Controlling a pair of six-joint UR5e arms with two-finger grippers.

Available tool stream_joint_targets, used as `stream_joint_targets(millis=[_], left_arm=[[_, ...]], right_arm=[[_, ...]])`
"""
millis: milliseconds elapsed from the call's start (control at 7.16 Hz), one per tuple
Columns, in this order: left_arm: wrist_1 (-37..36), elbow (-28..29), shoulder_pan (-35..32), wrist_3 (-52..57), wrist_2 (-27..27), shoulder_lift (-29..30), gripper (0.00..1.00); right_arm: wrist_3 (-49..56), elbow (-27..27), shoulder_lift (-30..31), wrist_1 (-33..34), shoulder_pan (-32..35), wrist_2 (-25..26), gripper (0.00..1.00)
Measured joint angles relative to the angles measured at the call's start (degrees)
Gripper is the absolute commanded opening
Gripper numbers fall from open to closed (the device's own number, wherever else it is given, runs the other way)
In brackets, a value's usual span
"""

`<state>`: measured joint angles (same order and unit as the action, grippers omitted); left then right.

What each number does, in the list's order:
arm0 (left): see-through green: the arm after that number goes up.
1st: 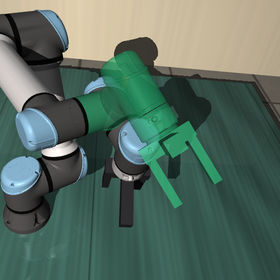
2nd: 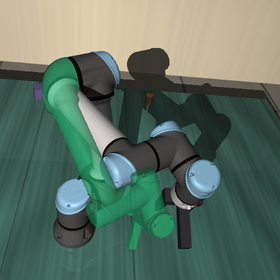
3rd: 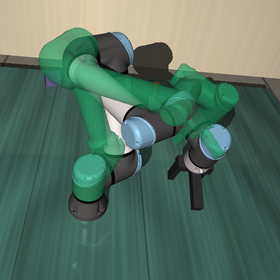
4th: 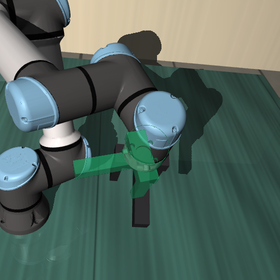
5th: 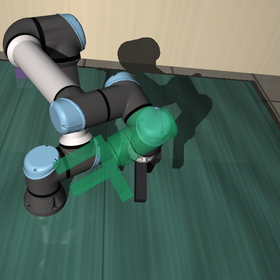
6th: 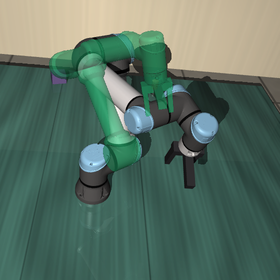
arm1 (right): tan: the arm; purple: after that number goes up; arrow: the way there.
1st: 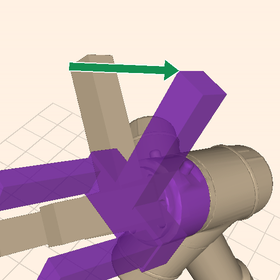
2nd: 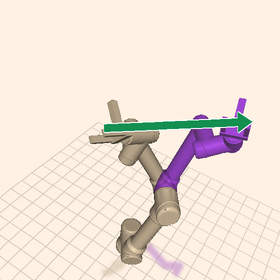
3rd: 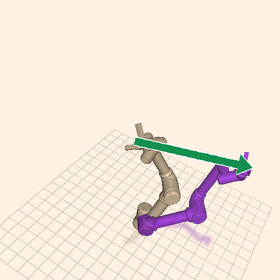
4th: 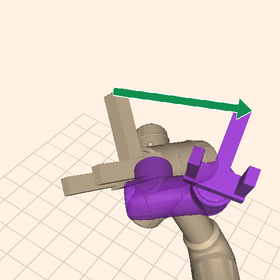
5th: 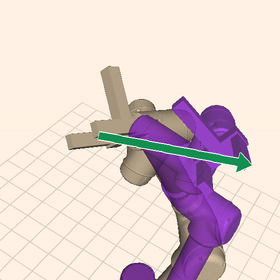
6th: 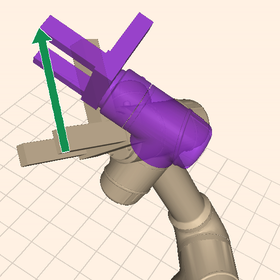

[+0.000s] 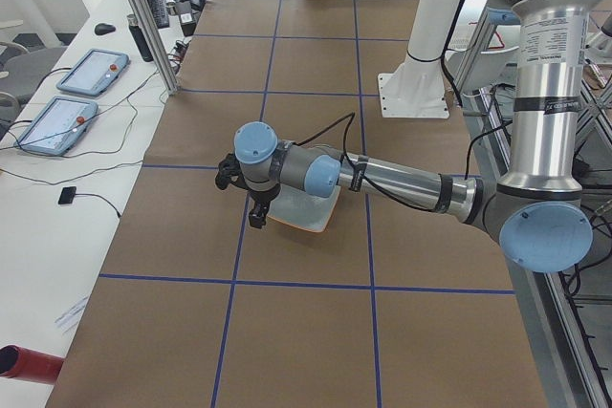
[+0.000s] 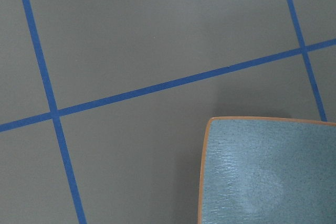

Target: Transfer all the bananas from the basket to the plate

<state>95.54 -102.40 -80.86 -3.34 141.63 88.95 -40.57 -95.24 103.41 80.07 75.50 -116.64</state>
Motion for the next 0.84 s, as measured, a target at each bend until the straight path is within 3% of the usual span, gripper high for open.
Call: stream_joint_targets(millis=[279,838], left_arm=[[0.0,0.0,0.0,0.0,0.0,0.0,1.0],[0.0,0.0,0.0,0.0,0.1,0.0,1.0]], right_arm=[[-0.1,0.2,-0.3,0.0,0.0,0.0,0.0],[0.5,-1.7,-0.2,0.2,0.1,-0.3,0.0]])
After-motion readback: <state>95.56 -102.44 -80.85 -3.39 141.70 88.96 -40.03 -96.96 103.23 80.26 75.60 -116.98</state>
